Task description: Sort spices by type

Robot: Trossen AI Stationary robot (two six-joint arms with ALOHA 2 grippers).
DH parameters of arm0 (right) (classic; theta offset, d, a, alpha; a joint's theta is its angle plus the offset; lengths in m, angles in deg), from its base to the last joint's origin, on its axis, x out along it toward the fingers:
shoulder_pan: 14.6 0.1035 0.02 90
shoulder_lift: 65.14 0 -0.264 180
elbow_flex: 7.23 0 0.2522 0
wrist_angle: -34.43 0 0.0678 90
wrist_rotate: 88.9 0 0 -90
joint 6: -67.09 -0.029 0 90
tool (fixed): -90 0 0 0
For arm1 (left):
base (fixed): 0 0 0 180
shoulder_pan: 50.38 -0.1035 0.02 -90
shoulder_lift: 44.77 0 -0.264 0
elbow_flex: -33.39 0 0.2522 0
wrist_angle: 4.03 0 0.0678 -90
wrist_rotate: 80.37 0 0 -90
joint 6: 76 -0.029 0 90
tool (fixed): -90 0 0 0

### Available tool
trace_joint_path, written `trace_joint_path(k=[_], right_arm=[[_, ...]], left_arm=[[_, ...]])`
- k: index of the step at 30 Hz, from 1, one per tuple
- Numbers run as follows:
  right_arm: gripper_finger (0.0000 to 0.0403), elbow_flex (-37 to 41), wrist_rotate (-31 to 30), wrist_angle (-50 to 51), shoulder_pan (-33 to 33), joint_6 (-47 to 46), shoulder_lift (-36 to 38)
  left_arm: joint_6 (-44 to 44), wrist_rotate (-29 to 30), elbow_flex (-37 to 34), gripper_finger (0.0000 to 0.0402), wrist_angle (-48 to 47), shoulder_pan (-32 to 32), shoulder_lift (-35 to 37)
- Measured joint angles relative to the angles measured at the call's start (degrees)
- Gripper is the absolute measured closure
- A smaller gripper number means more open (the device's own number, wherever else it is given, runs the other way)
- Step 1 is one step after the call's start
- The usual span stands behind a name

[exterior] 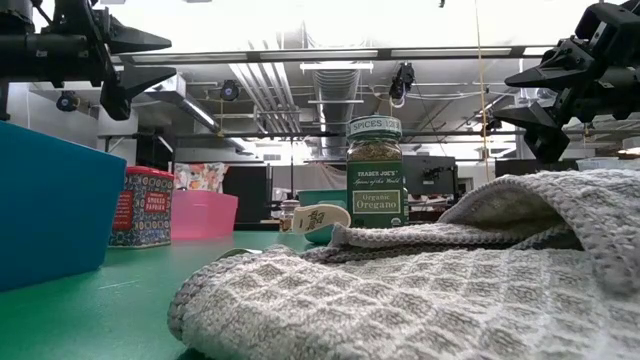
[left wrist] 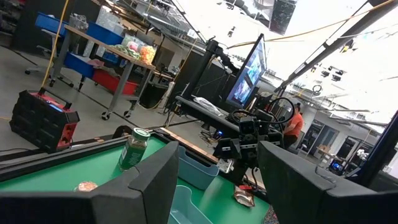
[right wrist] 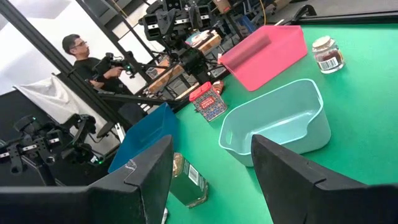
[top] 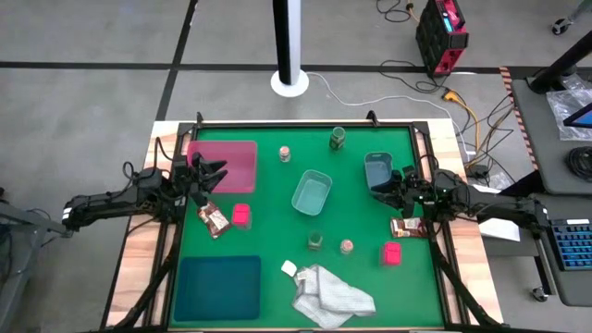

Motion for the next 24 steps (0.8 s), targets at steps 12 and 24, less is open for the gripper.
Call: trace_joint_path(k=[12, 24], right_arm=[[0.0197, 0.01, 0.01, -0.02, 0.01, 0.00, 0.00], [0.0197, -3.78, -4.41, -14.52, 0.41, -10.01, -1.36]], left_arm=[[0.02, -0.02, -0.02, 0.0198, -0.02, 0.02, 0.00], [0.74, 4.35, -0.01, 0.0198, 0.85, -0.04, 0.02]])
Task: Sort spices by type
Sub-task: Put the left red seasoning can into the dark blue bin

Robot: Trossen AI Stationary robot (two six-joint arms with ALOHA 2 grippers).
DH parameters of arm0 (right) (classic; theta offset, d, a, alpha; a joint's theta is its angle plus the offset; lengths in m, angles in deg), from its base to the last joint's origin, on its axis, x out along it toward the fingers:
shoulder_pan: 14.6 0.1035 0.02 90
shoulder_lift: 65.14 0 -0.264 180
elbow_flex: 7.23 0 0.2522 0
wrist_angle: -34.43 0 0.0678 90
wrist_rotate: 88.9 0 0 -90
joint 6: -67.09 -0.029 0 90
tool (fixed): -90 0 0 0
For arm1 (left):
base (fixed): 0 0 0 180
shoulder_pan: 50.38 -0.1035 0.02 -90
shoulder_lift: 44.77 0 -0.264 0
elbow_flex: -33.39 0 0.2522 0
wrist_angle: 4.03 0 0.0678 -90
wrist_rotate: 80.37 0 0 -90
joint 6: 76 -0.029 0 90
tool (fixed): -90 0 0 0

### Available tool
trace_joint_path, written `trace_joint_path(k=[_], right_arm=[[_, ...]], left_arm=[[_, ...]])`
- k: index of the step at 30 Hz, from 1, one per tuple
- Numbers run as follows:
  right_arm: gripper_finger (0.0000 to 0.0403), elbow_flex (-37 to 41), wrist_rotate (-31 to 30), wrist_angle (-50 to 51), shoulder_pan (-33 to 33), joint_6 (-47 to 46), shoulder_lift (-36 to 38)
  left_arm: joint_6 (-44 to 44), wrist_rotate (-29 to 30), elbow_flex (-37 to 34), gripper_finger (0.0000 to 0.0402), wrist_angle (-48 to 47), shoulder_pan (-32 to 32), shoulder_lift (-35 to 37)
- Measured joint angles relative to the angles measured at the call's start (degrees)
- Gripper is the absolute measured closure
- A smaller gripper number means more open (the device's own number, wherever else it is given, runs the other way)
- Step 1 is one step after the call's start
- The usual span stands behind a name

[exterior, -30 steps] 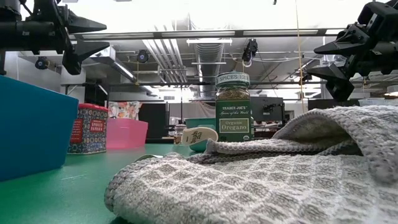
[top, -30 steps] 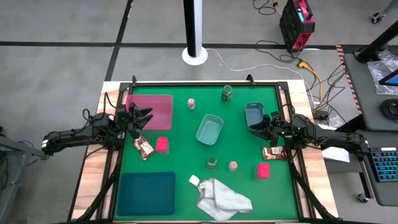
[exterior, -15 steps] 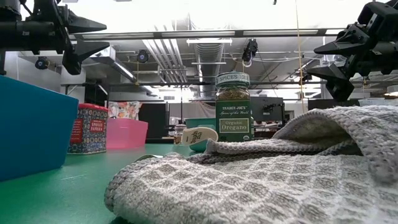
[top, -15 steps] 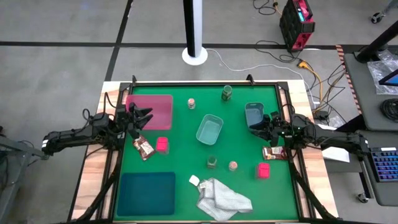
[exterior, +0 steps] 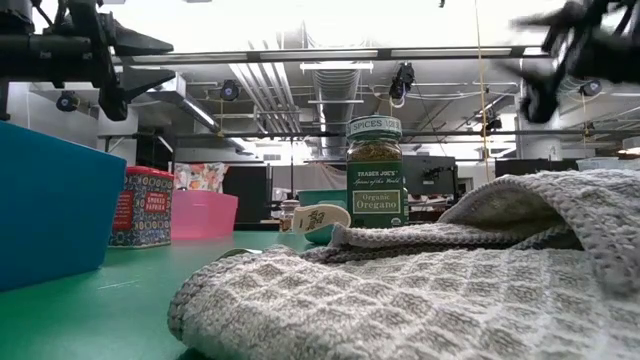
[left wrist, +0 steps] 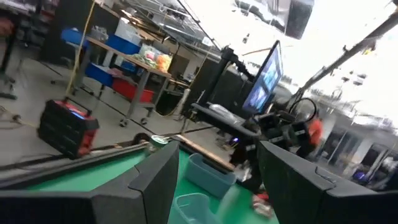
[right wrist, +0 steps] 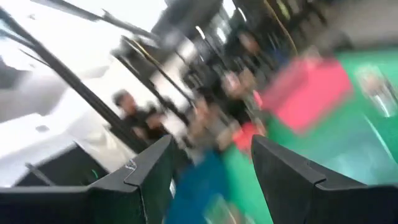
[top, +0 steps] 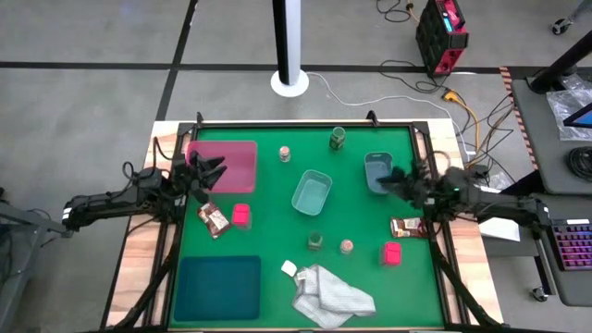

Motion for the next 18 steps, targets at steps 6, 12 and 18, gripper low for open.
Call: trace_joint_path(k=[6, 12, 18], right_arm=[[0.0197, -14.48, -17.63, 13.90, -0.18, 9.20, -7.40], [0.0197, -27.42, -24.16, 19.33, -0.18, 15.72, -19.67], [0.0197, -38.20, -28.12, 24.03, -1.76, 17.52, -31.46]], left_arm=[[17.81, 0.71, 0.01, 0.0198, 2.58, -0.02, -0.19], [17.66, 4.47, 0.00, 0.0198, 3.82, -0.02, -0.24], [17.69, 2.67, 3.09, 0.0198, 7.44, 0.07, -1.78]])
